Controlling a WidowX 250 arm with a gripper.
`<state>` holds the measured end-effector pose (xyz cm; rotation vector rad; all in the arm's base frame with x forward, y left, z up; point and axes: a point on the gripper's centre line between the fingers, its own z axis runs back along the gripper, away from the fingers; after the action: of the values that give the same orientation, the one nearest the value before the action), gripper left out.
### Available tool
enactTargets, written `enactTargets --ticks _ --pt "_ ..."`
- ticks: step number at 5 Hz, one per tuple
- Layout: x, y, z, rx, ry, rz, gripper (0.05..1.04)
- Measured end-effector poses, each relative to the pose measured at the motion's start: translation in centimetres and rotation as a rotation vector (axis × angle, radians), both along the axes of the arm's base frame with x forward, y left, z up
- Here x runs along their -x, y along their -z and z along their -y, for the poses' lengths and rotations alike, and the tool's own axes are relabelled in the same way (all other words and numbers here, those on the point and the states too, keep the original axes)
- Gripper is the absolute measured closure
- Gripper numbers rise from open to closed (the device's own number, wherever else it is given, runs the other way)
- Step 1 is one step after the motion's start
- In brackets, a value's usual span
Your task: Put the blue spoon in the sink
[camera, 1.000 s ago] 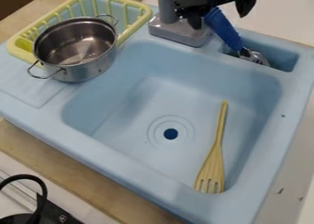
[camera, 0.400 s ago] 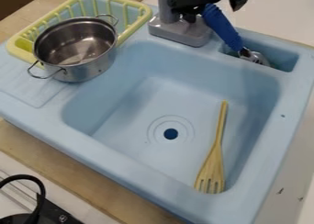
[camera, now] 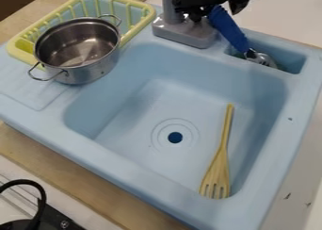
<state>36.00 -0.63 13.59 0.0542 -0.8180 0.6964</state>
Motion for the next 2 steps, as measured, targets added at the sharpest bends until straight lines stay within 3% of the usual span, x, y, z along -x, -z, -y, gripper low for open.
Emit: enactTargets --ticks 1,2 --pt "-0.20 0.04 0.14 -0.006 -0.002 -0.009 0.606" --pt "0.16 0.08 0.58 -0.010 -0.005 -0.028 0.611"
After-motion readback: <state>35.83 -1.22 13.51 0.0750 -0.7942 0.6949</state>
